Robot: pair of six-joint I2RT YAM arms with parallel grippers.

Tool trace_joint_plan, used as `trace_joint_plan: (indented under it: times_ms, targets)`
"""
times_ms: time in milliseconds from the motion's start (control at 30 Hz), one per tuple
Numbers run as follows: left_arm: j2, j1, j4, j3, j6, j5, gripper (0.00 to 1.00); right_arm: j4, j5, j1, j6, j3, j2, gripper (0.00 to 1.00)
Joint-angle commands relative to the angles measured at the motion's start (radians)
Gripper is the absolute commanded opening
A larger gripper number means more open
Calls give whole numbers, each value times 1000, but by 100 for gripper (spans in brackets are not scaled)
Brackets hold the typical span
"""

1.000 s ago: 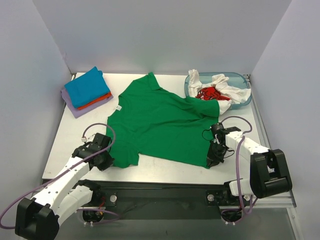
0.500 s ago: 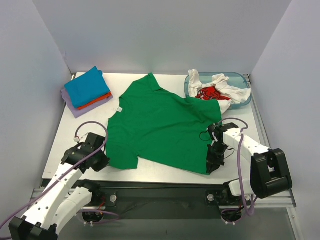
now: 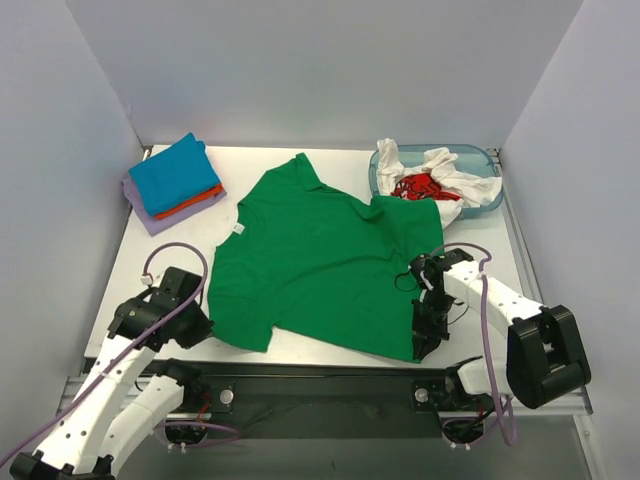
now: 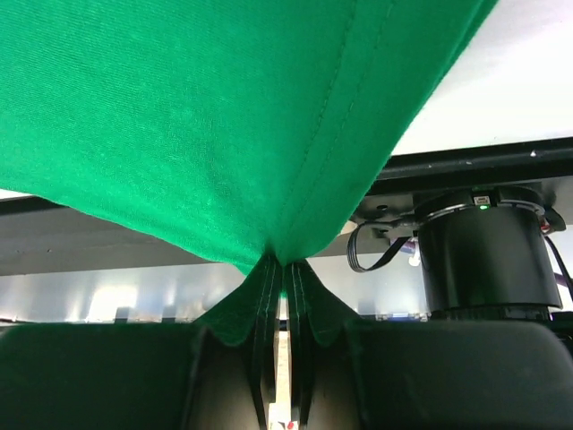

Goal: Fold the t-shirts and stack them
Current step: Grap the side of the flattened tshirt closest away from the robot with both arms, then fold the flattened tshirt in 1/3 of the way

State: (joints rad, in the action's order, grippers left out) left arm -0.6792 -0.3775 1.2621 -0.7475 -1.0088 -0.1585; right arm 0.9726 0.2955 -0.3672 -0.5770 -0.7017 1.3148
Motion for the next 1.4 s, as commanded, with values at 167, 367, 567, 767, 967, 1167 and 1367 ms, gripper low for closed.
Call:
trace_joint_plan:
  times_ms: [167, 367, 567, 767, 967, 1167, 1367]
  targets:
    - [-241, -14, -262, -144, 182, 60, 0, 75, -25, 117, 46, -58, 12, 0]
    - [-436, -29, -386, -260, 265, 82, 0, 26, 10, 194, 88, -97, 86, 0]
    - [-605, -31, -426, -437, 325, 85, 0, 8, 34, 231, 103, -179, 162, 0]
    - [-746, -29, -469, -581, 378, 91, 0, 8, 66, 301, 129, -255, 221, 0]
    - [-882, -29, -521, -723, 403, 136, 0, 8, 94, 364, 152, -335, 294, 0]
    - [-1000, -29, -515, -886, 429, 126, 0, 2, 113, 424, 160, -406, 360, 0]
    - [-1076, -28, -535, -974, 447, 134, 0, 5, 126, 468, 166, -466, 403, 0]
